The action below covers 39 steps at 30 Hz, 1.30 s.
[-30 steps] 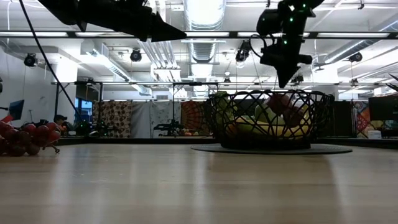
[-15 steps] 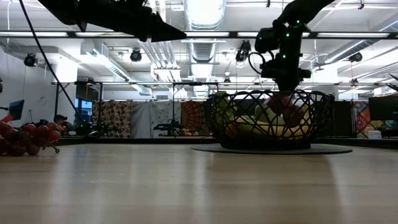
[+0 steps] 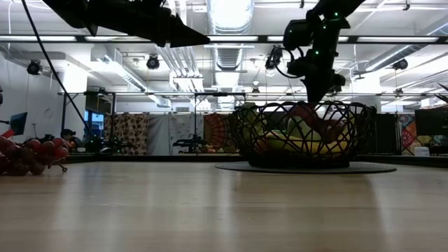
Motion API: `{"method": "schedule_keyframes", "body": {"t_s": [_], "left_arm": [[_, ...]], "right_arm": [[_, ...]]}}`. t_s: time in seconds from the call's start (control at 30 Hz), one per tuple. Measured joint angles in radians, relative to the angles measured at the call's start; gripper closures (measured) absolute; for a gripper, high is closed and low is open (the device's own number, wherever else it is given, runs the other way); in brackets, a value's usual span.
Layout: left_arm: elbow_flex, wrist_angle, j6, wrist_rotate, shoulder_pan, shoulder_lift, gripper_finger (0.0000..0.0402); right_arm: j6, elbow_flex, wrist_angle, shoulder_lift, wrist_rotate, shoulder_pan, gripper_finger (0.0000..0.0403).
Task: Build produce basket
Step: Put the pomegranate into the wire basket, then put the red grapes into the wire basket
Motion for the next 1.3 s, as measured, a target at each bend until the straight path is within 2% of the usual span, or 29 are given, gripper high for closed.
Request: {"method": "schedule_keyframes", "body": {"t_s": [0.47,0.97,1.3], "left_arm": [[0.0,0.0,0.0,0.0,0.0,0.0,0.0233],[0.0,0.0,-0.002,0.0,0.0,0.0,0.0233],[-0.003,0.0,-0.004,0.0,0.0,0.0,0.0233]], "right_arm": [[0.078,0.0,0.06,0.0,0.03,0.14,0.0394],[0.055,0.002,0.011,0.001,0.088,0.15,0.0394],[0.03,0.059,0.011,-0.001,0.125,0.149,0.0394]]}}
